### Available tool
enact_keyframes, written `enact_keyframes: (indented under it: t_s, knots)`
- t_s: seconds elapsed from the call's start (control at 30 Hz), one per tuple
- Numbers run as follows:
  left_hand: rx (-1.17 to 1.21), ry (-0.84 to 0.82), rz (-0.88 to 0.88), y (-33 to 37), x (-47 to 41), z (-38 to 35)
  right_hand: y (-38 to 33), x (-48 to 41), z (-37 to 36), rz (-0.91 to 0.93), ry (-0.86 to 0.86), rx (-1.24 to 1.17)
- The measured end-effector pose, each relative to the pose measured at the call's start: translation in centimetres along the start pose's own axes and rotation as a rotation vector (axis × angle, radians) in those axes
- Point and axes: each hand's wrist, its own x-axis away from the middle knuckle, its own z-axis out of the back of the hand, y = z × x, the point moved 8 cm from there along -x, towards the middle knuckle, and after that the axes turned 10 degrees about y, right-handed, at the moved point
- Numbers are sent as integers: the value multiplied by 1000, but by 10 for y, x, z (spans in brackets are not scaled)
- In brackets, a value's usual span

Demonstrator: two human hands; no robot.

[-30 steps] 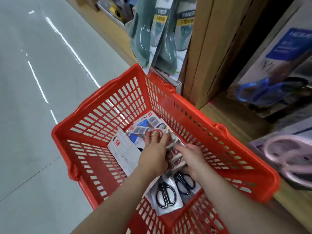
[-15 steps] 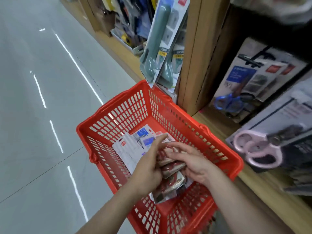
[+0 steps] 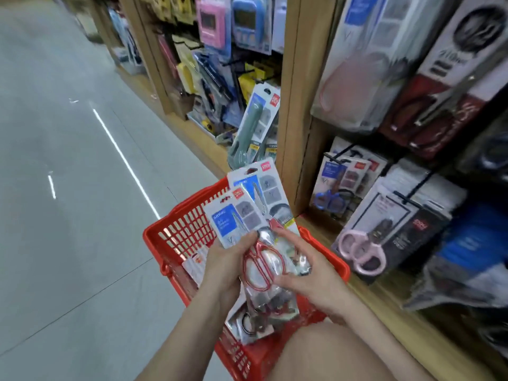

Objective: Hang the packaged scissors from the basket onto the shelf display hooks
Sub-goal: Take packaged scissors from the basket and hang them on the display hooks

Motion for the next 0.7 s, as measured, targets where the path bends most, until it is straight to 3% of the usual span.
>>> enact_keyframes:
  t_s: [0.1,0.2,0.47,0.7]
  knots:
    - [33,-16,-74,29,21,-12,-27,10,16,-9,-12,-164]
    - [0,-100,-217,67,56,-32,-70,17,41,48,53,-167]
    - [-16,-416,-618,165,198,-117,-203,94,136,358,453,-126]
    - [-12,-480,-717,160,285,-158,-224,212,190,414,831,-124]
